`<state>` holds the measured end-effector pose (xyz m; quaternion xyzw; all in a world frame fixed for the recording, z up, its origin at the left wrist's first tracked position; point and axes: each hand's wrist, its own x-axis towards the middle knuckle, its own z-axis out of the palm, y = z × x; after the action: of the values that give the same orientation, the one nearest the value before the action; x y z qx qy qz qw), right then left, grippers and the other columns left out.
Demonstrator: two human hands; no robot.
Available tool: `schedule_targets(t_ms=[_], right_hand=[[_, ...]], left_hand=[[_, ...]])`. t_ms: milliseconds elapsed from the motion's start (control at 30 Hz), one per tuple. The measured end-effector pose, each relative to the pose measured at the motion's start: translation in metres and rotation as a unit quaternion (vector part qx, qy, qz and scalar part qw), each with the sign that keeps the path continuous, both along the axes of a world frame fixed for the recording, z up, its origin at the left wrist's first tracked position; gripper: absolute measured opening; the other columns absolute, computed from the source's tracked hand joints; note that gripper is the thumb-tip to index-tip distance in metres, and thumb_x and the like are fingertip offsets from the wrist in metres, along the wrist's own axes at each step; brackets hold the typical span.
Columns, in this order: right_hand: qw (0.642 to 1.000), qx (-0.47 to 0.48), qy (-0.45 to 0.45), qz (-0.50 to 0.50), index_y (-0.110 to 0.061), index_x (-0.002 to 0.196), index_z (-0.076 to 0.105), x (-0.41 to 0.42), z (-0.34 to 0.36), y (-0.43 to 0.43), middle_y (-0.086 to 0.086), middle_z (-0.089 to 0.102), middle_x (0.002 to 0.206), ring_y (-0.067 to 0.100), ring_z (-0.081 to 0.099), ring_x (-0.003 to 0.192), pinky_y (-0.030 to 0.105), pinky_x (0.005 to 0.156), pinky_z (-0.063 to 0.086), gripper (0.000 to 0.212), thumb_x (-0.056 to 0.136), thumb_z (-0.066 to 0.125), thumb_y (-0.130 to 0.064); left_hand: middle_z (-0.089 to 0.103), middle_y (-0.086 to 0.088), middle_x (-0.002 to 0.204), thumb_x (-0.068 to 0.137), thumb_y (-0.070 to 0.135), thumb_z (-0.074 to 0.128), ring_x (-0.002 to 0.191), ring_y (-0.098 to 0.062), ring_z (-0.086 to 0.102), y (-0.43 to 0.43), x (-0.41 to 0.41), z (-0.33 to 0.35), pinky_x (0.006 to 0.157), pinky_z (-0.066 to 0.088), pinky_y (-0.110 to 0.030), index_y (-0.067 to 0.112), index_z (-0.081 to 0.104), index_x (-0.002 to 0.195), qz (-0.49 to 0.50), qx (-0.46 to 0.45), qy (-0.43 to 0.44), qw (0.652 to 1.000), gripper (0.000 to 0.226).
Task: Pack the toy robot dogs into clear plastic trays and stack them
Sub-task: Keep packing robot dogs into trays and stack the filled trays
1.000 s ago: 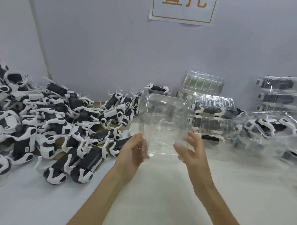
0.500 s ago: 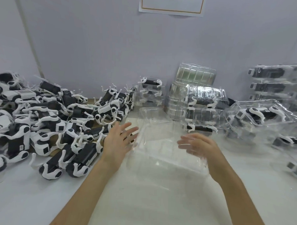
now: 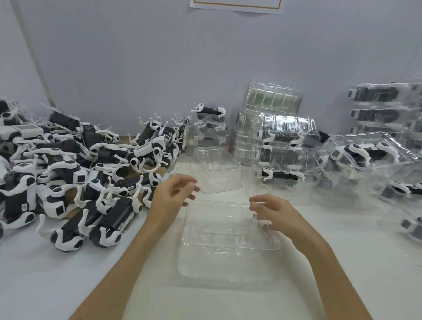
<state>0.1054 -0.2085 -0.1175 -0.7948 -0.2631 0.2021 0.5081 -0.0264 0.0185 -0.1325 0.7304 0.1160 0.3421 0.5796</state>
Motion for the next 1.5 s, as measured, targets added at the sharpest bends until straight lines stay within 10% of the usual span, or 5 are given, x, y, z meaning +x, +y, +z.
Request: schedule_targets(t_ms=[533, 767, 1033, 1200, 1500], right_hand=[[0.973, 0.057, -0.137, 0.177, -0.024, 0.121, 0.066, -0.029, 0.014, 0.011, -0.014, 0.068, 0.12, 0.001, 0.06, 0.119, 0.026, 0.107, 0.046, 0.049, 0.077, 0.082, -0.007], [0.992, 0.12, 0.0, -0.033, -0.036, 0.14, 0.042, -0.019, 0.019, 0.008, -0.008, 0.051, 0.14, 0.012, 0.056, 0.12, 0.039, 0.099, 0.049, 0.088, 0.067, 0.071, -0.075], [0.969, 0.231, 0.042, -0.075, -0.027, 0.124, 0.059, -0.022, 0.013, 0.019, -0.003, 0.06, 0.124, 0.015, 0.069, 0.098, 0.037, 0.077, 0.062, 0.04, 0.089, 0.068, -0.01], [0.976, 0.183, 0.069, -0.096, -0.018, 0.11, 0.069, 0.006, 0.011, 0.0, 0.004, 0.073, 0.11, 0.029, 0.073, 0.095, 0.043, 0.082, 0.058, 0.019, 0.094, 0.061, -0.026], [0.994, -0.088, -0.015, 0.07, -0.019, 0.098, 0.074, 0.014, -0.003, -0.014, -0.005, 0.072, 0.103, -0.003, 0.064, 0.084, 0.02, 0.078, 0.041, 0.023, 0.092, 0.065, -0.04]], left_hand=[[0.065, -0.008, 0.13, 0.089, 0.045, 0.064, 0.095, -0.033, 0.068, -0.01, -0.01, 0.006, 0.082, 0.056, -0.04, 0.023, 0.043, 0.144, -0.409, -0.091, 0.251, 0.873, 0.063], [0.052, -0.002, 0.092, 0.073, 0.011, 0.059, 0.067, -0.012, 0.055, -0.002, -0.002, 0.014, 0.064, 0.052, -0.029, 0.025, 0.046, 0.14, -0.198, -0.302, -0.057, 0.931, 0.069], [0.054, -0.009, 0.082, 0.078, 0.019, 0.055, 0.074, -0.023, 0.054, 0.005, -0.006, 0.01, 0.076, 0.05, -0.039, 0.01, 0.054, 0.082, -0.055, -0.358, -0.14, 0.921, 0.01], [0.069, -0.002, 0.092, 0.096, 0.013, 0.056, 0.091, -0.021, 0.066, 0.017, -0.006, 0.002, 0.086, 0.056, -0.041, 0.009, 0.065, 0.082, 0.211, -0.054, -0.058, 0.974, 0.018], [0.066, -0.001, 0.117, 0.092, 0.048, 0.059, 0.118, -0.027, 0.053, 0.023, 0.001, -0.02, 0.106, 0.027, -0.041, 0.031, 0.032, 0.153, 0.211, 0.347, 0.261, 0.876, 0.068]])
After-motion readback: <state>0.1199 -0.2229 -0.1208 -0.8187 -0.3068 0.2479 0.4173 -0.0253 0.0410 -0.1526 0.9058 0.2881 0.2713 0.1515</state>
